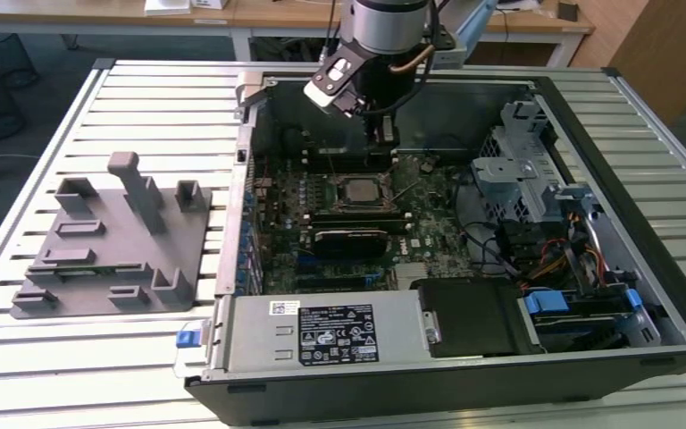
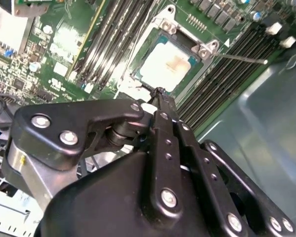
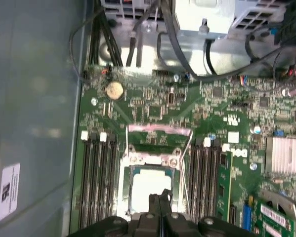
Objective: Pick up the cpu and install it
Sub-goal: 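Close the cpu cover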
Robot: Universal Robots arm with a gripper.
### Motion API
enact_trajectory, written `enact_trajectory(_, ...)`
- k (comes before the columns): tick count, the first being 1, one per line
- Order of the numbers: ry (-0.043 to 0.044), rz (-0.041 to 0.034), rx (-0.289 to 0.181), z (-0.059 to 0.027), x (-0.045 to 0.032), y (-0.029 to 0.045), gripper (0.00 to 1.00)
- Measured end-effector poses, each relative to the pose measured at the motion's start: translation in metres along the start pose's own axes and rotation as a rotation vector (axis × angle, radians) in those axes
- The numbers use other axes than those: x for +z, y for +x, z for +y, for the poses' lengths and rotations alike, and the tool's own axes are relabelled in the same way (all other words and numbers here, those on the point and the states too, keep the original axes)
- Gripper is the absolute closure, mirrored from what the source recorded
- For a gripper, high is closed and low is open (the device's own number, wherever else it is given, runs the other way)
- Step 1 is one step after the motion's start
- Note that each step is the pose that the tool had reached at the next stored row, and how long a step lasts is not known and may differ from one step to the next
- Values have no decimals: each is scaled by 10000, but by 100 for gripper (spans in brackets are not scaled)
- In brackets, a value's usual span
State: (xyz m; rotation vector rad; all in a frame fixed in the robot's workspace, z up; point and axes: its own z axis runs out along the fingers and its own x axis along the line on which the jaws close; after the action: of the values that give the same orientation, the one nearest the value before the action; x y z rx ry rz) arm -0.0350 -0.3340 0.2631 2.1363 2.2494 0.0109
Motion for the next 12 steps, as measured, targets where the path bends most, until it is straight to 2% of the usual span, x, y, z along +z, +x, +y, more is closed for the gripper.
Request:
enact_trajectory(6, 41, 1, 0, 192, 7, -11, 89)
enact_trajectory(12, 42, 1, 0, 211, -55, -13, 89)
